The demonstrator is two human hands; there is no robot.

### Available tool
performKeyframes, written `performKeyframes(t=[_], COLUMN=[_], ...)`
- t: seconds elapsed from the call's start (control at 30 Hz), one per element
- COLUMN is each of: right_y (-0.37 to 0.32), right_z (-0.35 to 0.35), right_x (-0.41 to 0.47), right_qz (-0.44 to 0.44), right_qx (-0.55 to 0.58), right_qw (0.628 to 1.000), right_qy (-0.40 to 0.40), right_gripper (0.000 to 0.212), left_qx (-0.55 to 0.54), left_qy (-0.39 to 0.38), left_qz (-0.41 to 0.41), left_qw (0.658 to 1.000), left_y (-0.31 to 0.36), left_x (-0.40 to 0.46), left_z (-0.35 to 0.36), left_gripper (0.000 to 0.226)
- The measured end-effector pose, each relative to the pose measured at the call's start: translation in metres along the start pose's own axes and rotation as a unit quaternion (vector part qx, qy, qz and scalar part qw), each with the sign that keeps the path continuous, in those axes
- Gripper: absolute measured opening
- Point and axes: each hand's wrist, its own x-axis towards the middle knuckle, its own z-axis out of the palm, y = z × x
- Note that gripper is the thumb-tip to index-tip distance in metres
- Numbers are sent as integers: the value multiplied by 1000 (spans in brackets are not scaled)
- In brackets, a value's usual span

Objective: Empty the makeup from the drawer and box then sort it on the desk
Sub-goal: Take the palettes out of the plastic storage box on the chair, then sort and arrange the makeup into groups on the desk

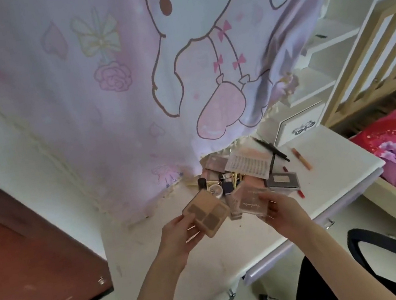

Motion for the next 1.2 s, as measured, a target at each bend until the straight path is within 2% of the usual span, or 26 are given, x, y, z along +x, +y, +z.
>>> performKeyframes(t=[0.33,0.43,0.53,0.6,0.63,0.73,0.83,0.93,1.07,1.2], right_y=[-42,-59,-71,-79,-83,-93,-95,-95,-93,-89], right_z=[-13,-17,-25,-32,-35,-44,-52,-56,-63,-73], right_x=[64,94,136,166,181,214,240,267,302,328], right_qz=[-35,-22,-6,-7,-14,-33,-22,-21,-54,-134], right_qx=[-12,-28,-62,-105,-125,-197,-205,-227,-287,-376], right_qw=[998,997,995,991,989,979,979,973,955,914], right_qy=[55,63,72,80,72,39,2,-22,-55,-81], right_gripper=[13,13,12,21,25,17,19,15,15,14], left_qx=[68,79,67,53,42,27,21,10,57,137], left_qy=[13,27,45,60,67,78,86,93,107,147], left_qz=[-3,-2,-2,-2,0,8,22,55,127,184], left_qw=[998,997,997,997,997,997,996,994,985,962], left_y=[6,5,3,0,-2,-11,-20,-27,-41,-53], left_x=[77,97,120,139,149,178,198,212,235,262], left_z=[60,79,98,113,121,140,146,154,165,156], left_gripper=[21,20,19,21,23,22,22,10,14,9])
